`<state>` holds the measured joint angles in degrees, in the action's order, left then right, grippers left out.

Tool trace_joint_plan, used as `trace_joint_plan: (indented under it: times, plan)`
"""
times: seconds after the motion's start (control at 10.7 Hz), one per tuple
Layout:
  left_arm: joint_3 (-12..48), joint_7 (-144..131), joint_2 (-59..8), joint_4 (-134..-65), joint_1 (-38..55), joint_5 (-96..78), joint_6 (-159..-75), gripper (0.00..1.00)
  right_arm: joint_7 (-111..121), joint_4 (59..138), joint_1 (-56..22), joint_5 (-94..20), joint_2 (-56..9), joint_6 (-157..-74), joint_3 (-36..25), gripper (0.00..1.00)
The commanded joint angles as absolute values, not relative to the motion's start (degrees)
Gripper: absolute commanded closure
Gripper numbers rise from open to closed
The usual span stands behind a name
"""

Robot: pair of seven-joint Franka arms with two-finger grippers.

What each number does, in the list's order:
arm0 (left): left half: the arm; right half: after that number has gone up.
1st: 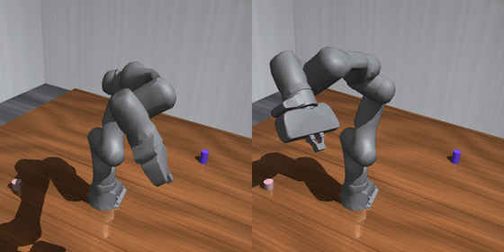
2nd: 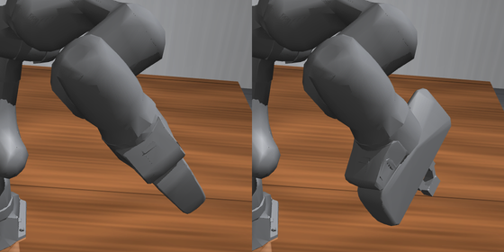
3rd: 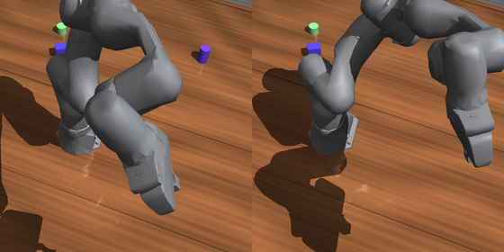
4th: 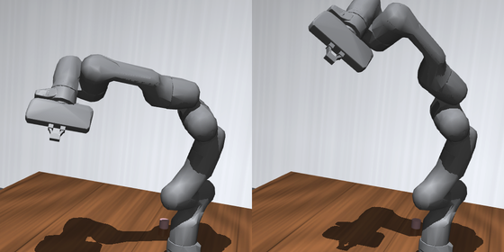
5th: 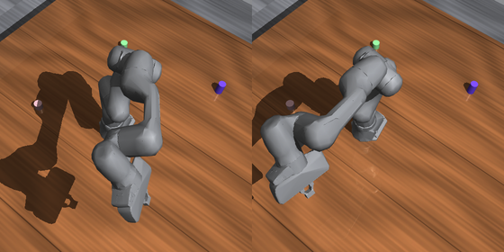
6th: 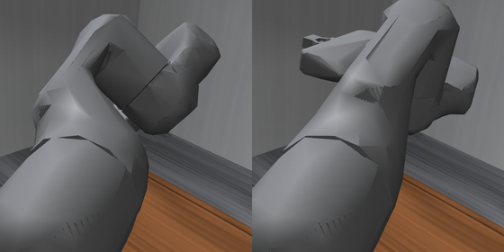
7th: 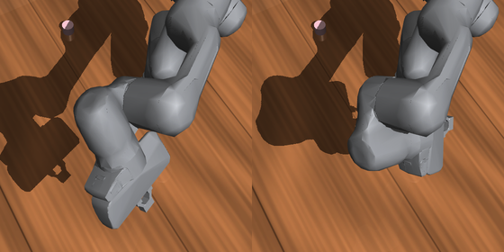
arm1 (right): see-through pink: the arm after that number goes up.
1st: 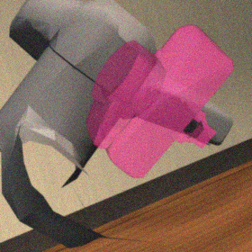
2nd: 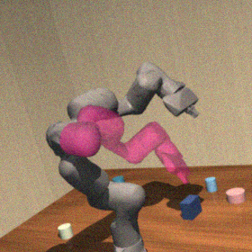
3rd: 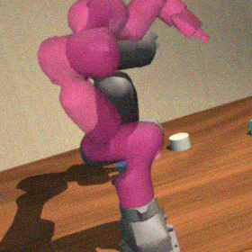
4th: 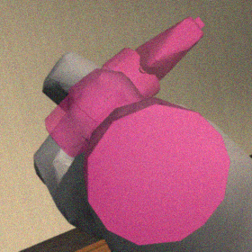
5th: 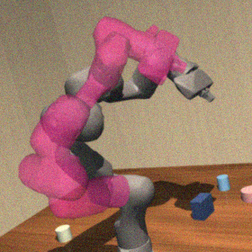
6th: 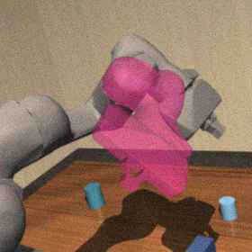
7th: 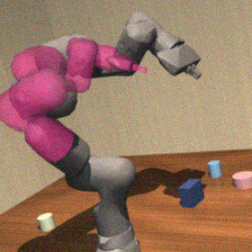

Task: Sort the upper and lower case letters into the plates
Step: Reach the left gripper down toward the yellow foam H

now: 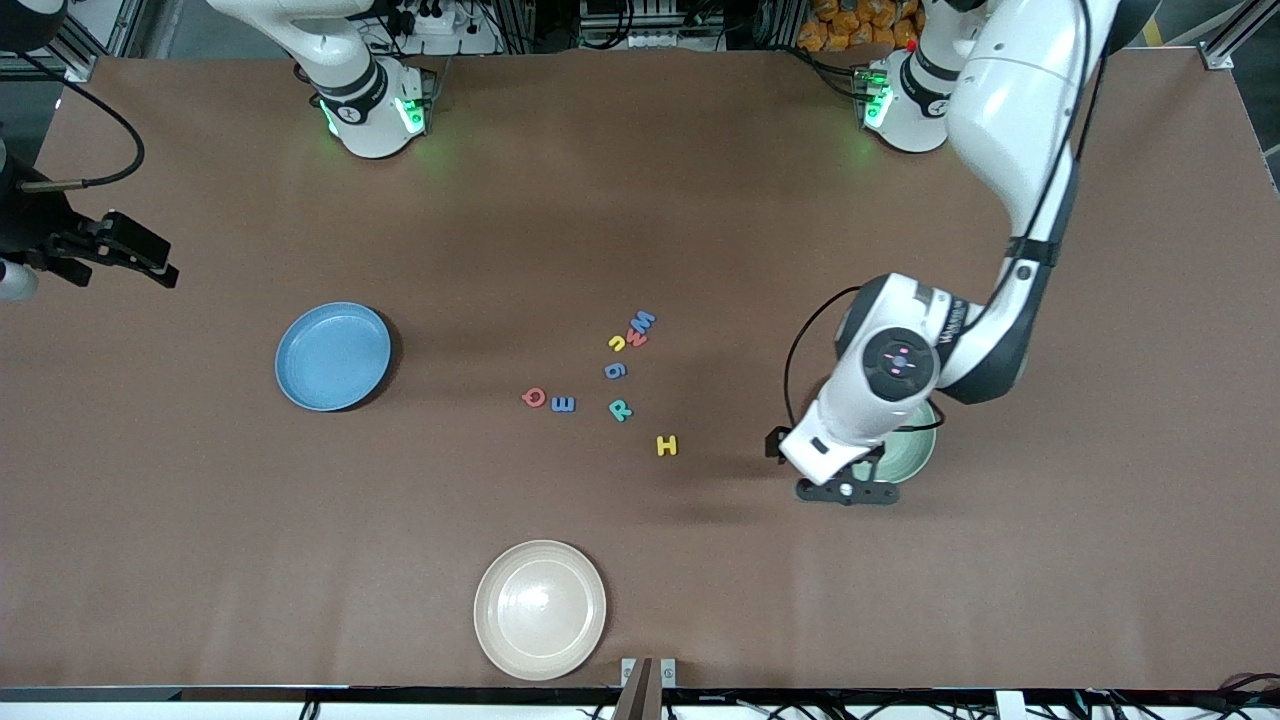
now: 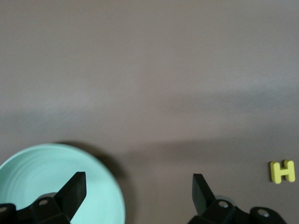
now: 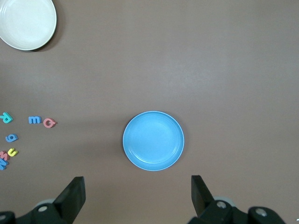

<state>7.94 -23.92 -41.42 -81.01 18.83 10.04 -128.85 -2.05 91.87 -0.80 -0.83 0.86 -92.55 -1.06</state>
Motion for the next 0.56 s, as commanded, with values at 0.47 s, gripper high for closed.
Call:
trace_joint_plan:
  times: [0.47]
  plan:
    - [-2.07,-29.18,-53.24,-72.79,33.19,15.72,-141.40,0.00,-3.08,92.72,-1.32,-0.09,0.88,-95.18,-1.14,0.00]
